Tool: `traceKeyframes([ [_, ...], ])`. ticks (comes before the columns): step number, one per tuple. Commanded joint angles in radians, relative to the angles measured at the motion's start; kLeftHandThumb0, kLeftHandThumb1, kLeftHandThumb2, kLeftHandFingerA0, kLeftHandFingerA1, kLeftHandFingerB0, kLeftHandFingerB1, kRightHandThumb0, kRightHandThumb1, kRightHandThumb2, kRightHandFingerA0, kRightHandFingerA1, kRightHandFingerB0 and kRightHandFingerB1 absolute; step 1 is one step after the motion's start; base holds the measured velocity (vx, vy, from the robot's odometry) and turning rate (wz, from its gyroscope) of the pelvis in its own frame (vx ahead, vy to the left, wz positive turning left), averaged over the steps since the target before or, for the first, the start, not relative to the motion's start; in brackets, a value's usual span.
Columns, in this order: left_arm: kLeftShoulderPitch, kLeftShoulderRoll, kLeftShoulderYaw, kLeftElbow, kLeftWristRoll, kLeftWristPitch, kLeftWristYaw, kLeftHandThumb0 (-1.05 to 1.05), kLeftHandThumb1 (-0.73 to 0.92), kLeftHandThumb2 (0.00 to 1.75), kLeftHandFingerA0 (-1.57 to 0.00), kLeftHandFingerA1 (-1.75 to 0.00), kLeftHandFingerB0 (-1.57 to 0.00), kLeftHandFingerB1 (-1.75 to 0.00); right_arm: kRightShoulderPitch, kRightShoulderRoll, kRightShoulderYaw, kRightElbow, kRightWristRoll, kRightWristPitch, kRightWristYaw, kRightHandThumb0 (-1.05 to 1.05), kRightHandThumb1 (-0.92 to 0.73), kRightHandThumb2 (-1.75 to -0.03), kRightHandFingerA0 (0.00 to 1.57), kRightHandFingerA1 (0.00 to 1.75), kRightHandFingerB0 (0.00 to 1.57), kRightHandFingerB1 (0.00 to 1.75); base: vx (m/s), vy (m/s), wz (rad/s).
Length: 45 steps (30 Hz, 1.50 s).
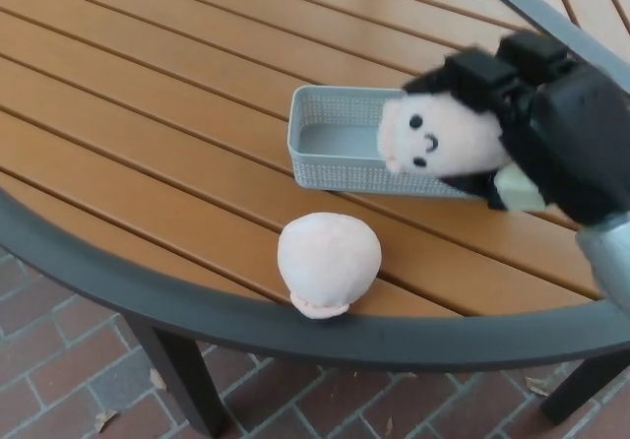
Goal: The robot walks towards a desk kept outside and uses its right hand to pick up two emotional support dumplings one after the other and puts it in a container kept in front of it on the desk
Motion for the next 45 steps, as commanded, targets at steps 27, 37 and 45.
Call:
traceKeyframes([
  [27,0.012,0.008,0.009,0.002,-0.005,-0.050,0.008,-0.19,-0.15,0.84,-1.31,-1.21,-1.32,-1.19,-0.571,0.033,0.191,0.884,-0.069,0.020,0.335,-0.23,-0.57,-0.64,0.92,1.39,0.98,0.68,0.00,0.000,0.00],
  [37,0.024,0.008,0.012,-0.002,-0.006,-0.068,0.005,-0.20,-0.16,0.83,-1.32,-1.22,-1.33,-1.20,-0.556,0.049,0.246,0.965,-0.053,-0.012,0.378,-0.24,-0.60,-0.67,0.86,1.40,0.92,0.76,0.00,0.000,0.00],
  [45,0.029,0.008,0.015,0.001,-0.010,-0.066,0.000,-0.20,-0.17,0.81,-1.32,-1.22,-1.34,-1.20,-0.568,0.065,0.254,1.044,-0.067,0.024,0.322,-0.28,-0.63,-0.61,0.79,1.44,0.87,0.67,0.00,0.000,0.00],
])
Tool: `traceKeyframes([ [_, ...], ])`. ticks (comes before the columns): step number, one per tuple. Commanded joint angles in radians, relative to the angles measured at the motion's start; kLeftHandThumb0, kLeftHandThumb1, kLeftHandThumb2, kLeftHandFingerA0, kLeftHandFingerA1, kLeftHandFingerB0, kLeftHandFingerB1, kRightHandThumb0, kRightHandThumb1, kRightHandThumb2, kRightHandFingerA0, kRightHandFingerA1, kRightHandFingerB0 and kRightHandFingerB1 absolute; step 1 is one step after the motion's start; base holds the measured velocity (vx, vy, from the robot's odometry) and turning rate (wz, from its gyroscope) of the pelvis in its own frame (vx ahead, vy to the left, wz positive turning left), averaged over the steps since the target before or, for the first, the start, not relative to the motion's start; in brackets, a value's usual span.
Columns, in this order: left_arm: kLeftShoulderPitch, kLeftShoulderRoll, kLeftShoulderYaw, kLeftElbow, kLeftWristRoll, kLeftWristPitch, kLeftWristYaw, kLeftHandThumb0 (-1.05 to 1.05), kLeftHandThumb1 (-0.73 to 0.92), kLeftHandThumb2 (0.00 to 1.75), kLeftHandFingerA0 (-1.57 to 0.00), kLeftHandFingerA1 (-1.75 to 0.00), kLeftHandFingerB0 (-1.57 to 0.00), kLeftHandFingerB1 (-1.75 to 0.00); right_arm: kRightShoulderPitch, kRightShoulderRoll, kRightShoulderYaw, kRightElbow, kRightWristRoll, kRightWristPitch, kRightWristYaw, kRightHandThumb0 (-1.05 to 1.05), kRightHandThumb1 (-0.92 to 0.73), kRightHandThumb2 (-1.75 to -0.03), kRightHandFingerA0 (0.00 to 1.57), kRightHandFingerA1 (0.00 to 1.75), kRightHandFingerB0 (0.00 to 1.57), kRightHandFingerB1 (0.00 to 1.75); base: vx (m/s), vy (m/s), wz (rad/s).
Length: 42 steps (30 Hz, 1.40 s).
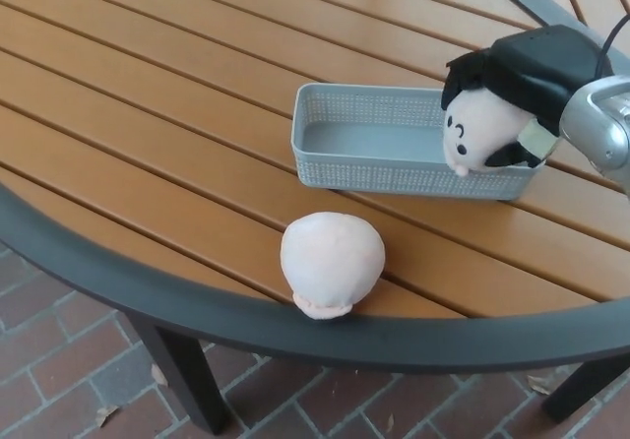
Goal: The robot walks towards a desk kept outside and uses its right hand to pick up two emotional support dumplings one after the other and puts it in a container kept in front of it on the desk
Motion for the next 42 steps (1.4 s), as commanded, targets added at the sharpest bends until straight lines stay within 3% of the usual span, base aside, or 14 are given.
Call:
traceKeyframes([
  [1,0.010,0.004,0.006,0.002,-0.013,-0.038,-0.005,-0.20,-0.19,0.81,-1.34,-1.22,-1.35,-1.21,-0.023,0.020,-0.002,0.045,-0.014,0.048,-0.043,-0.28,-0.62,-0.62,0.77,1.53,0.85,0.73,0.00,0.000,0.00],
  [7,0.022,-0.002,0.007,0.002,-0.013,-0.032,-0.004,-0.20,-0.17,0.82,-1.32,-1.22,-1.32,-1.20,-0.035,0.049,-0.014,0.050,-0.013,0.094,-0.093,-0.29,-0.61,-0.63,0.79,1.54,0.83,0.74,0.00,0.000,0.00],
  [13,0.028,-0.008,0.012,0.004,-0.019,-0.042,-0.014,-0.19,-0.17,0.82,-1.32,-1.22,-1.33,-1.20,-0.046,0.076,-0.008,0.058,-0.032,0.119,-0.170,-0.33,-0.61,-0.61,0.78,1.28,0.75,0.67,0.00,0.000,0.00],
  [15,0.039,-0.011,0.001,0.002,-0.008,-0.052,-0.008,-0.21,-0.18,0.81,-1.32,-1.22,-1.34,-1.20,-0.053,0.089,-0.027,0.064,-0.014,0.103,-0.220,-0.17,-0.65,-0.69,0.77,1.07,0.65,0.57,0.00,0.000,0.00],
  [16,0.037,-0.011,0.003,0.005,-0.010,-0.048,-0.009,-0.96,-0.13,1.32,-1.49,-1.09,-1.56,-0.73,-0.058,0.086,-0.026,0.060,-0.017,0.103,-0.219,-0.19,-0.67,-0.69,0.75,1.20,0.63,0.61,0.00,0.000,0.00],
  [18,0.037,-0.011,0.003,0.006,-0.011,-0.047,-0.009,-0.96,-0.13,1.32,-1.49,-1.09,-1.56,-0.73,-0.060,0.085,-0.025,0.059,-0.018,0.102,-0.220,-0.19,-0.67,-0.69,0.75,1.20,0.63,0.61,0.00,0.000,0.00],
  [19,0.042,-0.011,0.002,0.007,-0.010,-0.052,-0.012,-0.21,-0.18,0.80,-1.32,-1.22,-1.34,-1.20,-0.060,0.084,-0.029,0.057,-0.013,0.092,-0.223,-0.22,-0.68,-0.71,0.76,1.23,0.62,0.62,0.00,0.000,0.00],
  [21,0.047,-0.010,-0.004,0.005,-0.004,-0.058,-0.014,-0.22,-0.17,0.80,-1.33,-1.21,-1.35,-1.20,-0.059,0.082,-0.040,0.050,0.004,0.075,-0.213,-0.20,-0.67,-0.81,0.78,1.05,0.69,0.67,0.00,0.000,0.00],
  [31,0.054,-0.014,-0.006,0.000,-0.009,-0.064,-0.017,-0.22,-0.19,0.79,-1.34,-1.22,-1.36,-1.20,-0.061,0.074,-0.062,0.021,0.025,0.061,-0.160,-0.21,-0.70,-0.81,0.83,1.03,0.76,0.73,0.00,0.000,0.00],
  [33,0.049,-0.012,-0.010,0.000,-0.005,-0.059,-0.013,-0.21,-0.18,0.80,-1.32,-1.21,-1.33,-1.19,-0.075,0.068,-0.042,0.050,0.004,0.115,-0.105,-0.21,-0.66,-0.65,0.83,1.16,0.73,0.61,0.00,0.000,0.00],
  [35,0.047,-0.010,-0.015,0.001,0.001,-0.064,-0.012,-0.21,-0.18,0.80,-1.32,-1.21,-1.33,-1.19,-0.089,0.055,0.000,0.066,-0.044,0.150,-0.074,-0.26,-0.65,-0.62,0.73,0.95,0.61,0.44,0.00,0.000,0.00],
  [40,0.042,-0.007,-0.015,0.004,-0.002,-0.066,-0.015,-0.21,-0.18,0.80,-1.32,-1.21,-1.33,-1.19,-0.097,0.045,0.034,0.070,-0.059,0.162,-0.067,-0.26,-0.65,-0.62,0.73,0.95,0.61,0.44,0.00,0.000,0.00],
  [41,0.040,-0.007,-0.014,0.006,-0.005,-0.065,-0.021,-1.05,-0.03,1.11,-1.44,-1.12,-1.44,-0.91,-0.101,0.041,0.058,0.067,-0.079,0.172,-0.038,-0.43,-0.62,-0.59,0.20,0.42,0.28,0.31,0.00,0.000,0.00],
  [42,0.038,-0.006,-0.012,0.008,-0.007,-0.064,-0.024,-1.05,-0.03,1.11,-1.44,-1.12,-1.44,-0.91,-0.104,0.038,0.075,0.064,-0.095,0.179,-0.016,-0.43,-0.62,-0.59,0.20,0.42,0.28,0.31,0.00,0.000,0.00],
])
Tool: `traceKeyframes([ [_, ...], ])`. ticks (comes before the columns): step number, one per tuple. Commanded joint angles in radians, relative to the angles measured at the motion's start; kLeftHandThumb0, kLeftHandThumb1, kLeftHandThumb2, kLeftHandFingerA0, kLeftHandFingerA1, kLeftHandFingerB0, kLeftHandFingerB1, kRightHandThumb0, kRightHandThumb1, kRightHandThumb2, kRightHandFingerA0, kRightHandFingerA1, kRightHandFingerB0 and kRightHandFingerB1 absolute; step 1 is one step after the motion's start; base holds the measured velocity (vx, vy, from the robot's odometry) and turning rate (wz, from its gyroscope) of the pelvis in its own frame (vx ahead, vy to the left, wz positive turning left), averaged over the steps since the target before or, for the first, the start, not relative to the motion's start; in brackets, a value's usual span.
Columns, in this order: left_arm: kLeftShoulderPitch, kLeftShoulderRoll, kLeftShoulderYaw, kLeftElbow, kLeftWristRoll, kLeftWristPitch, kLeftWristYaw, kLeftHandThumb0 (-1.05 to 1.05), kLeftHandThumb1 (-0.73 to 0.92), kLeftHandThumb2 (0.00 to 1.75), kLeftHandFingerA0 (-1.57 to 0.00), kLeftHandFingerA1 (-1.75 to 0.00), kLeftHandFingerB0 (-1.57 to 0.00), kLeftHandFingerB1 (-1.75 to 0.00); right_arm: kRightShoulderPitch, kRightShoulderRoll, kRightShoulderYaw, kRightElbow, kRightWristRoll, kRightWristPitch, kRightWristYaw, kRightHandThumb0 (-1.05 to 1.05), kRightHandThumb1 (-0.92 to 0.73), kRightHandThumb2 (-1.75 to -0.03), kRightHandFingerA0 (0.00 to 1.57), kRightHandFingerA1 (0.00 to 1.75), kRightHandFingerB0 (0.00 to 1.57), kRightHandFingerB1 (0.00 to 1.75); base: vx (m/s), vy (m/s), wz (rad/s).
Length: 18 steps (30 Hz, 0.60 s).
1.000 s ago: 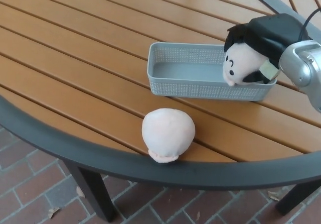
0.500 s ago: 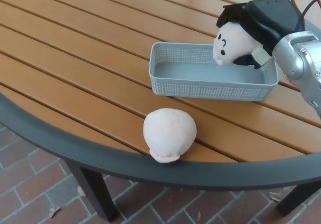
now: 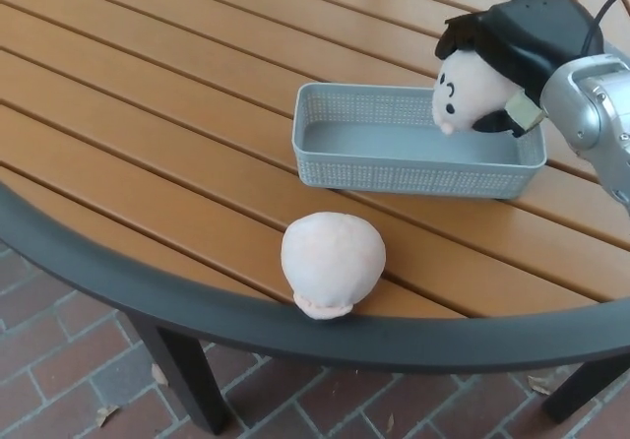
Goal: The robot walks towards a desk kept outside and uses its right hand to pick up two emotional support dumplings one after the other and puts it in a container kept in front of it on the desk
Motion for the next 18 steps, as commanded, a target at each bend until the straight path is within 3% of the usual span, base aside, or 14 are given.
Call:
traceKeyframes([
  [1,-0.006,0.011,0.000,0.008,-0.006,-0.032,-0.019,-1.05,-0.07,1.15,-1.43,-1.02,-1.53,-0.77,-0.032,-0.027,0.077,0.001,-0.081,0.071,0.116,-0.33,-0.46,-0.99,0.02,0.53,0.00,0.48,0.00,0.000,0.00],
  [2,-0.006,0.011,0.000,0.009,-0.006,-0.031,-0.020,-1.05,-0.07,1.15,-1.43,-1.02,-1.53,-0.77,-0.034,-0.026,0.086,0.000,-0.088,0.081,0.130,-0.33,-0.46,-0.99,0.02,0.53,0.00,0.48,0.00,0.000,0.00],
  [3,-0.007,0.012,-0.002,0.010,-0.004,-0.029,-0.017,-0.21,-0.19,0.79,-1.32,-1.21,-1.33,-1.19,-0.037,-0.022,0.095,-0.004,-0.086,0.099,0.149,-0.55,-0.56,-0.58,0.00,0.24,0.14,0.28,0.00,0.000,0.00],
  [6,-0.008,0.013,-0.004,0.010,-0.002,-0.027,-0.014,-0.21,-0.19,0.79,-1.32,-1.21,-1.33,-1.19,-0.038,-0.018,0.100,-0.011,-0.083,0.117,0.170,-0.55,-0.56,-0.58,0.00,0.24,0.14,0.28,0.00,0.000,0.00],
  [7,-0.007,0.012,-0.006,0.006,0.000,-0.029,-0.012,-0.21,-0.18,0.80,-1.32,-1.21,-1.34,-1.19,-0.033,-0.017,0.100,-0.020,-0.080,0.128,0.181,-0.63,-0.55,-0.57,0.00,0.12,0.10,0.28,0.00,0.000,0.00],
  [8,-0.006,0.012,-0.007,0.005,0.000,-0.030,-0.011,-0.21,-0.18,0.80,-1.32,-1.21,-1.34,-1.19,-0.032,-0.017,0.100,-0.023,-0.079,0.132,0.185,-0.63,-0.55,-0.57,0.00,0.12,0.10,0.28,0.00,0.000,0.00],
  [9,-0.004,0.011,-0.005,0.004,-0.003,-0.039,-0.015,-1.05,-0.07,1.16,-1.44,-1.04,-1.51,-0.81,-0.029,-0.017,0.100,-0.029,-0.078,0.135,0.187,-0.64,-0.55,-0.57,0.00,0.11,0.10,0.28,0.00,0.000,0.00],
  [10,-0.003,0.011,-0.004,0.003,-0.004,-0.041,-0.017,-1.05,-0.07,1.16,-1.44,-1.04,-1.51,-0.81,-0.028,-0.018,0.100,-0.031,-0.078,0.136,0.188,-0.64,-0.55,-0.57,0.00,0.11,0.10,0.28,0.00,0.000,0.00],
  [11,-0.004,0.011,-0.007,0.003,-0.001,-0.036,-0.011,-1.05,-0.06,1.16,-1.44,-1.03,-1.51,-0.81,-0.025,-0.018,0.097,-0.035,-0.074,0.136,0.190,-0.75,-0.43,-0.79,0.00,0.07,0.09,0.30,0.00,0.000,0.00],
  [12,-0.004,0.011,-0.007,0.003,-0.001,-0.035,-0.009,-1.05,-0.06,1.16,-1.44,-1.03,-1.51,-0.81,-0.024,-0.019,0.096,-0.036,-0.073,0.136,0.191,-0.75,-0.43,-0.79,0.00,0.07,0.09,0.30,0.00,0.000,0.00],
  [13,-0.002,0.014,-0.007,0.003,-0.001,-0.035,-0.012,-1.05,-0.01,1.11,-1.43,-1.13,-1.43,-0.93,-0.021,-0.016,0.095,-0.040,-0.071,0.137,0.197,-0.78,-0.44,-0.80,0.00,0.06,0.10,0.28,0.00,0.000,0.00],
  [16,-0.001,0.015,-0.007,0.003,-0.002,-0.036,-0.013,-1.05,-0.01,1.11,-1.43,-1.13,-1.43,-0.93,-0.018,-0.016,0.094,-0.046,-0.071,0.139,0.202,-0.78,-0.44,-0.80,0.00,0.06,0.10,0.28,0.00,0.000,0.00],
  [17,0.003,0.014,-0.010,0.005,0.002,-0.040,-0.014,-1.05,-0.04,1.22,-1.44,-0.95,-1.57,-0.73,-0.008,-0.019,0.094,-0.061,-0.073,0.144,0.202,-0.91,-0.52,-0.81,0.00,0.00,0.08,0.14,0.00,0.000,0.00],
  [18,0.004,0.014,-0.011,0.005,0.003,-0.041,-0.014,-1.05,-0.04,1.22,-1.44,-0.95,-1.57,-0.73,-0.005,-0.021,0.094,-0.066,-0.073,0.145,0.202,-0.91,-0.52,-0.81,0.00,0.00,0.08,0.14,0.00,0.000,0.00],
])
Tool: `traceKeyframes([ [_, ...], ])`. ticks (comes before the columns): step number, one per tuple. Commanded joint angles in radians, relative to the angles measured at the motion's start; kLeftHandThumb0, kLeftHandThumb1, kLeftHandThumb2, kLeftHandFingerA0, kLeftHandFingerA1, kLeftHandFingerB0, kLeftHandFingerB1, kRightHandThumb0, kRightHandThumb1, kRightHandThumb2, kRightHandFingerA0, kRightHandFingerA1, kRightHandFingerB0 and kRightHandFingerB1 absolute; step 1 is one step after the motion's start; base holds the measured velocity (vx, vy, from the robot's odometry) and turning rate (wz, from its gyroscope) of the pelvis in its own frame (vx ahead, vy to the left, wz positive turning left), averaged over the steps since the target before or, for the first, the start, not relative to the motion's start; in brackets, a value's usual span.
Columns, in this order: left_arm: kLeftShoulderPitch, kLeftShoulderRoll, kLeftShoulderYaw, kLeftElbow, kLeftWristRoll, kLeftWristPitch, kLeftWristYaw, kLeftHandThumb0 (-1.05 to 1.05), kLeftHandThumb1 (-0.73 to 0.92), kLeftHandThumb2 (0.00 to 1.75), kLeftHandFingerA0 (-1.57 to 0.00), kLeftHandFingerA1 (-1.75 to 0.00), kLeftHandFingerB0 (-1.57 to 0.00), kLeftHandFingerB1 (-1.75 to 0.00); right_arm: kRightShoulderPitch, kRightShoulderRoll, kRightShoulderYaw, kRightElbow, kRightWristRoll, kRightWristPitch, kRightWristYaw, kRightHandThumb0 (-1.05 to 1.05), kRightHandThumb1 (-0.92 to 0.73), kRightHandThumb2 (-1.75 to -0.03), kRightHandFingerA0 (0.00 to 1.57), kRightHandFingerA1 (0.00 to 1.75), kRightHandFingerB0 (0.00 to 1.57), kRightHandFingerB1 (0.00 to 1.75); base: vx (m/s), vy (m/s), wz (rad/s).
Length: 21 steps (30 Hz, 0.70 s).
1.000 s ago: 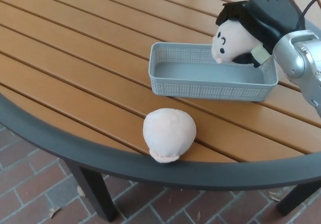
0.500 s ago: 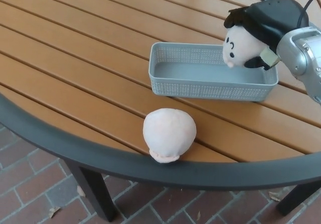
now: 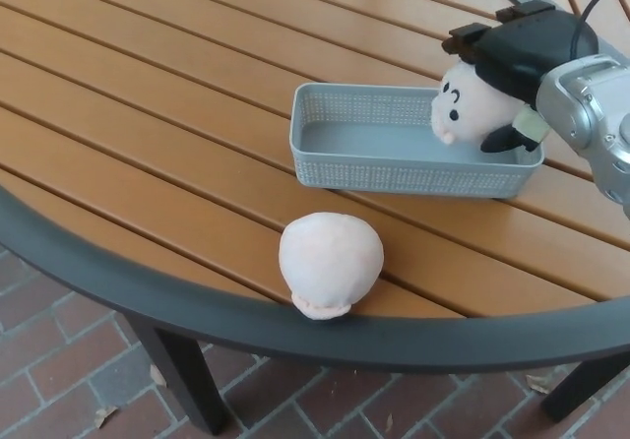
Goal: The robot walks towards a desk kept outside and uses its right hand to pick up two emotional support dumplings one after the other and puts it in a container kept in front of it on the desk
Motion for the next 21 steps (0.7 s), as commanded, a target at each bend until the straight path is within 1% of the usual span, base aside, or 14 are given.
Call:
traceKeyframes([
  [1,0.012,0.012,-0.005,0.002,0.001,-0.033,-0.005,-0.21,-0.18,0.80,-1.34,-1.22,-1.36,-1.20,0.014,-0.008,-0.004,-0.035,-0.009,0.042,0.036,-0.93,-0.53,-0.82,0.00,0.00,0.09,0.13,0.00,0.000,0.00],
  [2,0.012,0.011,-0.004,0.001,0.000,-0.032,-0.005,-0.21,-0.18,0.80,-1.34,-1.22,-1.36,-1.20,0.015,-0.008,-0.004,-0.036,-0.009,0.044,0.037,-0.93,-0.53,-0.82,0.00,0.00,0.09,0.13,0.00,0.000,0.00],
  [3,0.013,0.012,-0.006,0.002,0.002,-0.036,-0.006,-0.22,-0.17,0.80,-1.33,-1.21,-1.35,-1.20,0.018,-0.010,-0.009,-0.044,-0.003,0.044,0.042,-0.81,-0.44,-0.77,0.00,0.00,0.08,0.18,0.00,0.000,0.00],
  [4,0.014,0.013,-0.007,0.003,0.004,-0.037,-0.002,-0.22,-0.18,0.80,-1.34,-1.22,-1.36,-1.20,0.019,-0.011,-0.010,-0.047,-0.001,0.044,0.044,-0.92,-0.52,-0.85,0.00,0.06,0.01,0.12,0.00,0.000,0.00],
  [7,0.016,0.013,-0.010,0.005,0.006,-0.040,0.005,-0.22,-0.17,0.80,-1.33,-1.22,-1.35,-1.20,0.023,-0.011,-0.016,-0.056,0.004,0.045,0.051,-0.92,-0.52,-0.86,0.00,0.07,0.00,0.11,0.00,0.000,0.00],
  [8,0.016,0.013,-0.011,0.007,0.006,-0.044,0.003,-1.05,-0.02,1.14,-1.48,-1.00,-1.53,-0.79,0.027,-0.012,-0.019,-0.061,0.006,0.051,0.055,-1.01,-0.60,-0.89,0.00,0.00,0.11,0.03,0.00,0.000,0.00],
  [11,0.016,0.014,-0.012,0.009,0.006,-0.048,-0.002,-1.05,-0.02,1.14,-1.48,-1.00,-1.53,-0.79,0.032,-0.012,-0.024,-0.069,0.006,0.059,0.061,-1.01,-0.60,-0.89,0.00,0.00,0.11,0.03,0.00,0.000,0.00],
  [12,0.016,0.015,-0.012,0.008,0.006,-0.044,-0.001,-0.22,-0.17,0.80,-1.33,-1.21,-1.35,-1.20,0.035,-0.013,-0.028,-0.079,0.010,0.063,0.076,-1.03,-0.59,-0.94,0.00,0.09,0.00,0.00,0.00,0.000,0.00],
  [15,0.017,0.015,-0.015,0.006,0.007,-0.038,0.000,-0.22,-0.17,0.80,-1.33,-1.21,-1.35,-1.20,0.046,-0.021,-0.036,-0.105,0.014,0.074,0.101,-1.03,-0.58,-0.94,0.00,0.10,0.00,0.00,0.00,0.000,0.00],
  [16,0.020,0.015,-0.015,0.003,0.006,-0.046,-0.004,-1.04,-0.02,1.15,-1.45,-1.01,-1.51,-0.81,0.044,-0.023,-0.038,-0.107,0.015,0.080,0.122,-1.02,-0.58,-0.94,0.00,0.12,0.00,0.00,0.00,0.000,0.00],
  [18,0.022,0.015,-0.015,0.002,0.005,-0.049,-0.006,-1.04,-0.02,1.15,-1.45,-1.01,-1.51,-0.81,0.045,-0.025,-0.040,-0.112,0.014,0.084,0.133,-1.02,-0.58,-0.94,0.00,0.12,0.00,0.00,0.00,0.000,0.00],
  [19,0.021,0.013,-0.013,0.003,0.003,-0.046,-0.005,-0.21,-0.16,0.81,-1.32,-1.21,-1.34,-1.20,0.050,-0.025,-0.045,-0.113,0.016,0.086,0.124,-1.02,-0.58,-0.92,0.00,0.12,0.00,0.00,0.00,0.000,0.00],
  [21,0.020,0.012,-0.012,0.005,0.001,-0.042,0.001,-0.22,-0.16,0.81,-1.33,-1.21,-1.34,-1.20,0.058,-0.024,-0.055,-0.118,0.019,0.090,0.111,-1.03,-0.59,-0.93,0.00,0.11,0.00,0.00,0.00,0.000,0.00],
])
